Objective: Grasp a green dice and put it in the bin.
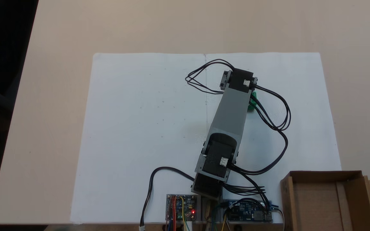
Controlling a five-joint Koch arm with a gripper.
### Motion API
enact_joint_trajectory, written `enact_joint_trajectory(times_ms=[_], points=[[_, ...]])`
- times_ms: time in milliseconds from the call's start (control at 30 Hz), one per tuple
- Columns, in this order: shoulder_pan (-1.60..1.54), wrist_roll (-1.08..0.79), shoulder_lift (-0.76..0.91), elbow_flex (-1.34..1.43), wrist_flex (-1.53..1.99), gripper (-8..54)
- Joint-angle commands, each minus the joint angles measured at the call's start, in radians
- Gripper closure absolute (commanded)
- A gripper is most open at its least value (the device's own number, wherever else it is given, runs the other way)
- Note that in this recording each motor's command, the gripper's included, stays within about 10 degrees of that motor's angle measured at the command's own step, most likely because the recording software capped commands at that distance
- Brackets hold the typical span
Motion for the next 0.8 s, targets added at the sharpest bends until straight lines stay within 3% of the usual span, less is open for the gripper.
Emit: enact_joint_trajectory(times_ms=[0, 767], points=[[0.028, -0.103, 0.002, -0.044, 0.043, 3.7], [0.141, -0.110, -0.183, -0.298, 0.299, 3.8]])
